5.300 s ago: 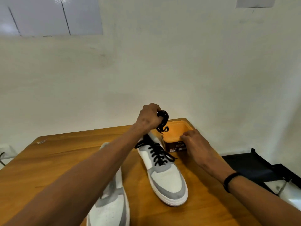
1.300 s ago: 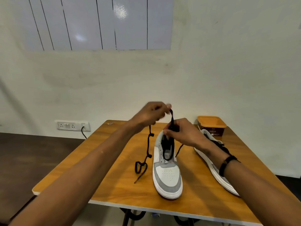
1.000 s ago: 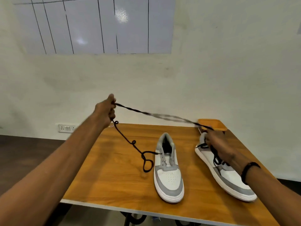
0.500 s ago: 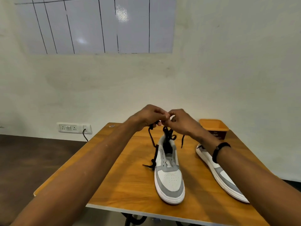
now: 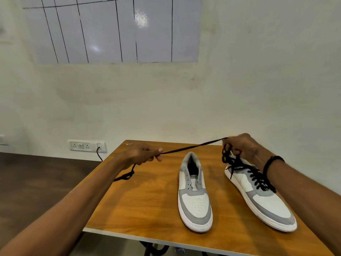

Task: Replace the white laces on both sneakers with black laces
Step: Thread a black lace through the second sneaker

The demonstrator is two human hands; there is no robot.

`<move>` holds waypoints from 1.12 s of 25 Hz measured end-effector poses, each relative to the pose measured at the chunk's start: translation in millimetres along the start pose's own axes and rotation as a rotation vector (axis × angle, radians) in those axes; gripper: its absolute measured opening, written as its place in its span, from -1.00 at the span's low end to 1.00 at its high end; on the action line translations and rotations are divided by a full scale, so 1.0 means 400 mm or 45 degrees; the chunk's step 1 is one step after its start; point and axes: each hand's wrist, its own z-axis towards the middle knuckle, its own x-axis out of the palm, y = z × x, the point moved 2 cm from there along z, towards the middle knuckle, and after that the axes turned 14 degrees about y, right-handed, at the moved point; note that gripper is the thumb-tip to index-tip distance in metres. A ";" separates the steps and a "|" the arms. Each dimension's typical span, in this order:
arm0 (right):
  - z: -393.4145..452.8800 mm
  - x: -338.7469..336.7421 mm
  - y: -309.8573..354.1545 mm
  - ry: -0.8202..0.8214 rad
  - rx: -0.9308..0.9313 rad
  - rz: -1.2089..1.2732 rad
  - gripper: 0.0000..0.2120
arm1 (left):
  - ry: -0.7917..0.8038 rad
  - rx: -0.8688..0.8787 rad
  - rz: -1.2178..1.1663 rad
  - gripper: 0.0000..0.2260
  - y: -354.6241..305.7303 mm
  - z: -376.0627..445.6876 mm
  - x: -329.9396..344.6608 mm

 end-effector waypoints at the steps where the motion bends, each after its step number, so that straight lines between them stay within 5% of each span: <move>1: 0.000 0.012 0.013 0.040 0.015 -0.039 -0.92 | 0.020 -0.017 -0.063 -0.69 -0.007 0.009 0.009; 2: -0.001 0.023 0.034 0.071 0.005 -0.073 -0.97 | 0.025 -0.013 -0.189 -0.74 -0.030 0.025 0.019; 5: -0.004 0.059 0.123 0.117 -0.154 -0.419 -0.62 | -0.019 0.092 -0.795 -0.86 -0.164 0.058 0.039; 7: -0.017 0.067 0.179 0.040 -0.274 -0.660 -0.58 | 0.008 0.224 -1.064 -0.85 -0.262 0.072 0.050; 11: -0.065 0.068 0.230 0.154 -0.504 -0.444 -0.66 | 0.141 0.440 -1.020 -0.66 -0.389 0.109 0.105; 16: -0.158 0.047 0.166 0.365 -0.408 -0.078 -0.57 | 0.060 0.578 -1.082 -0.64 -0.432 0.164 0.182; 22: -0.161 0.037 -0.015 0.298 -0.398 -0.357 -0.86 | -0.024 0.620 -1.210 -0.51 -0.387 0.180 0.179; 28: -0.127 0.023 -0.221 0.393 0.008 -0.964 -0.94 | -0.179 0.663 -1.232 -0.35 -0.392 0.175 0.102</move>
